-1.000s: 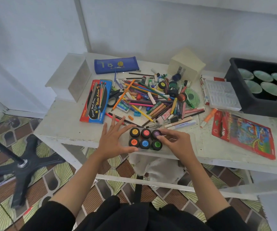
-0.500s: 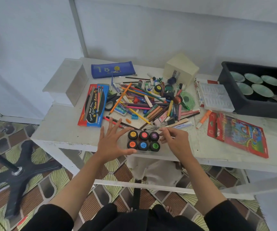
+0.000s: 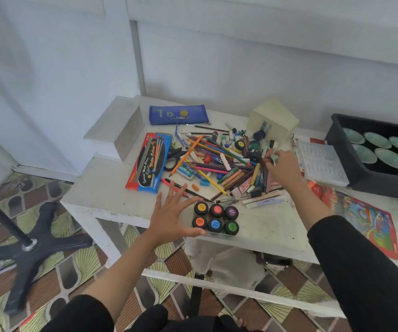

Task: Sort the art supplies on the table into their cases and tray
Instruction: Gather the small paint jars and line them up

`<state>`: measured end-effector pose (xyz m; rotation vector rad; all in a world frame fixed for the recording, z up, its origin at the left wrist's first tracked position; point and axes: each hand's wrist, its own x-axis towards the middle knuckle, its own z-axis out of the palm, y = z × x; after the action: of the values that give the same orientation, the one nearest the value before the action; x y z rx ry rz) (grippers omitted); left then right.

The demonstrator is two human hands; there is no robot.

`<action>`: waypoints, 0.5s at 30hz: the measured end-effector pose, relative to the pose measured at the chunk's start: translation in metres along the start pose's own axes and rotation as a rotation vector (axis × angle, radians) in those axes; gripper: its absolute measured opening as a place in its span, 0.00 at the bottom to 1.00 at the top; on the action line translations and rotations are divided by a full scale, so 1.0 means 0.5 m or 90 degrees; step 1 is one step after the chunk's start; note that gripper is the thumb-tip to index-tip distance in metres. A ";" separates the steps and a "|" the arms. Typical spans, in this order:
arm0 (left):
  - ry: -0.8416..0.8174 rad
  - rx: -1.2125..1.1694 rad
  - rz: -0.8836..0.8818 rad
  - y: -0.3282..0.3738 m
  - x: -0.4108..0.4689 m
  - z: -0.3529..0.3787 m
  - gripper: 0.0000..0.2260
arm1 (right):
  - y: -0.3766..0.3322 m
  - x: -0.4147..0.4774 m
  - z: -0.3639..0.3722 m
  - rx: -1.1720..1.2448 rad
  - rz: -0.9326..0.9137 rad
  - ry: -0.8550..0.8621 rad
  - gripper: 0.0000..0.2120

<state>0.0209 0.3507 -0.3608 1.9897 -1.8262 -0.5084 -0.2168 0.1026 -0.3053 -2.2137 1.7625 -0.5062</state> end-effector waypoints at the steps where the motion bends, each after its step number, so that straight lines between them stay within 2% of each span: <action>1: 0.004 -0.002 -0.001 0.000 -0.001 0.001 0.43 | 0.004 0.008 0.008 -0.025 0.021 -0.019 0.22; 3: 0.004 -0.002 -0.002 0.000 0.000 0.001 0.44 | 0.010 0.017 0.024 -0.047 0.035 -0.037 0.23; 5: 0.000 0.003 -0.006 0.000 0.000 0.001 0.45 | 0.015 0.014 0.038 -0.018 0.018 -0.016 0.20; 10: -0.011 0.013 -0.010 0.003 0.001 -0.002 0.46 | 0.009 -0.024 0.033 0.161 0.043 0.107 0.16; 15: 0.001 0.007 -0.001 -0.003 0.001 0.003 0.48 | -0.018 -0.090 -0.002 0.338 0.054 0.102 0.15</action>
<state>0.0216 0.3504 -0.3631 1.9992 -1.8300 -0.4979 -0.2182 0.1484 -0.3052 -1.7612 1.5512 -1.0197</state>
